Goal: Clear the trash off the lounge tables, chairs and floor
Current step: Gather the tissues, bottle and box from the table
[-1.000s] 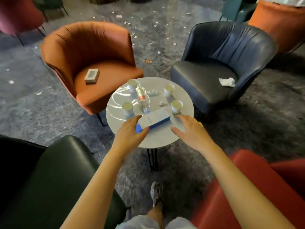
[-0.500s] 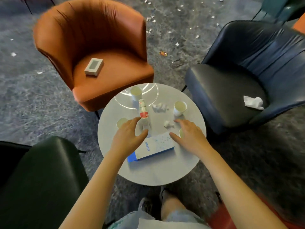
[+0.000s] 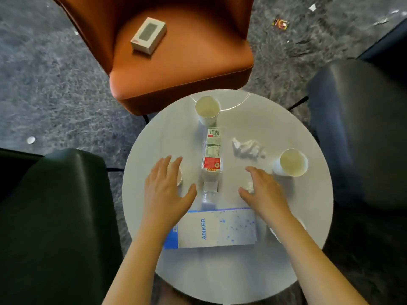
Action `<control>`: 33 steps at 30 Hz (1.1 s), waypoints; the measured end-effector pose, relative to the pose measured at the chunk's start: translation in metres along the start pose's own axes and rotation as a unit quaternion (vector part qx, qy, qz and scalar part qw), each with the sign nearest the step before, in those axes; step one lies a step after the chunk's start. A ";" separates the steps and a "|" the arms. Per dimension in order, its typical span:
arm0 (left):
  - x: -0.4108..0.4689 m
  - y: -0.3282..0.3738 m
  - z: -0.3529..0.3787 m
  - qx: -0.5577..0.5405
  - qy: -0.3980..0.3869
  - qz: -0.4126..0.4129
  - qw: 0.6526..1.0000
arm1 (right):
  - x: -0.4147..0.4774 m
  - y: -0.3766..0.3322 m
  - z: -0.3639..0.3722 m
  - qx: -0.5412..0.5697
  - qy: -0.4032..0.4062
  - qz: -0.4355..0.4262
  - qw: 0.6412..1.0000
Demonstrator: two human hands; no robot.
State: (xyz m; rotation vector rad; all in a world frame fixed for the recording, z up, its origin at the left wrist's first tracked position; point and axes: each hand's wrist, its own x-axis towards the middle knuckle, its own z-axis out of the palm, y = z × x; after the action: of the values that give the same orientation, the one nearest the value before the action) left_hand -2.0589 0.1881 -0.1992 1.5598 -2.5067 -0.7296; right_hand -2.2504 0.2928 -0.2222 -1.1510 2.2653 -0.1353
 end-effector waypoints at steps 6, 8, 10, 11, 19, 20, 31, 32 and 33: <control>0.022 -0.041 0.026 0.014 -0.003 -0.088 0.996 | 0.028 0.004 0.038 -0.079 -0.018 0.073 0.994; 0.024 -0.046 0.034 0.001 -0.023 -0.083 0.996 | 0.030 0.003 0.049 -0.010 0.006 0.094 0.996; 0.026 -0.050 0.037 -0.018 -0.026 -0.068 0.997 | 0.032 0.000 0.055 0.052 0.040 0.087 0.994; 0.027 -0.051 0.038 -0.029 -0.025 -0.062 0.997 | 0.034 -0.002 0.055 0.081 0.062 0.074 0.992; 0.041 -0.062 0.035 -0.064 -0.017 -0.013 0.998 | 0.092 -0.018 0.033 0.151 0.191 0.079 0.967; 0.042 -0.063 0.035 -0.068 -0.019 -0.011 0.997 | 0.097 -0.017 0.035 0.147 0.175 0.093 0.969; 0.045 -0.063 0.040 -0.095 -0.044 0.030 0.994 | 0.092 -0.001 0.050 0.032 0.186 0.120 0.975; 0.045 -0.061 0.040 -0.103 -0.044 0.028 0.993 | 0.088 -0.004 0.046 0.045 0.196 0.114 0.973; 0.045 -0.060 0.040 -0.115 -0.041 0.021 0.992 | 0.082 -0.008 0.039 0.072 0.223 0.106 0.966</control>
State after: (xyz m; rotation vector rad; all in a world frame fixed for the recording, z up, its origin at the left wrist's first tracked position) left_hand -2.0442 0.1412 -0.2684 1.4231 -2.3995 -1.0544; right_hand -2.2604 0.2311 -0.2893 -0.8566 2.6997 -0.5098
